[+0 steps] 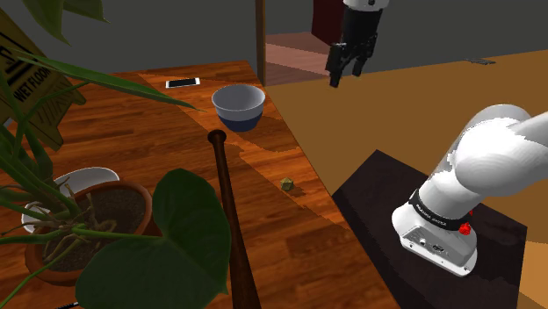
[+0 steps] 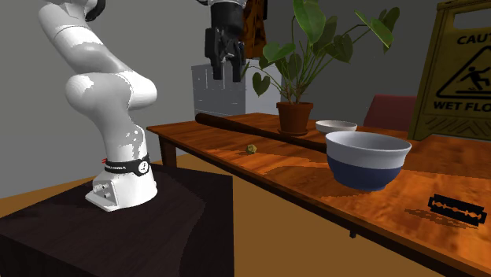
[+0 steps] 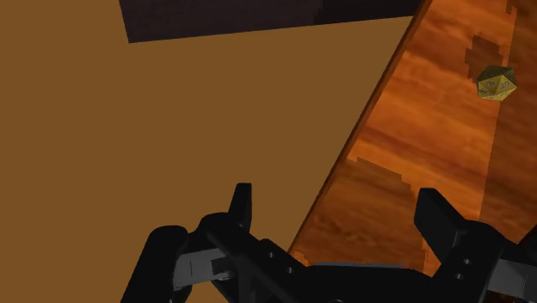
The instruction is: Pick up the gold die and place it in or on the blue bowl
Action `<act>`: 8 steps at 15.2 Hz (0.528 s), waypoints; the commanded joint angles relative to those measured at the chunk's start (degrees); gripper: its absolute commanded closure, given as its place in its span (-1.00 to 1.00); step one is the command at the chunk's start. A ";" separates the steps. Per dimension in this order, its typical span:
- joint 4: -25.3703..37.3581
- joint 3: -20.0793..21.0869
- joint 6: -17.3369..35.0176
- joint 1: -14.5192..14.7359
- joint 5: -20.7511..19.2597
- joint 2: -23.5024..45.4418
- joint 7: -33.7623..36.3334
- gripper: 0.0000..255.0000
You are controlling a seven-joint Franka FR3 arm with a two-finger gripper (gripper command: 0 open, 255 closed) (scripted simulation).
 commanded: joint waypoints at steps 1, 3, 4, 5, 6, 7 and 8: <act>-1.40 2.00 2.14 0.91 1.24 1.74 2.29 -1.00; -2.23 3.92 4.10 1.80 2.40 3.88 4.40 -1.00; -2.56 4.88 5.10 2.23 2.97 5.05 5.45 -1.00; -2.82 5.84 6.12 2.66 3.52 6.30 6.50 -1.00; -3.02 6.79 7.15 3.09 4.05 7.63 7.55 -1.00; -3.15 7.75 8.19 3.50 4.56 9.02 8.59 -1.00; -3.22 8.69 9.24 3.90 5.04 10.48 9.64 -1.00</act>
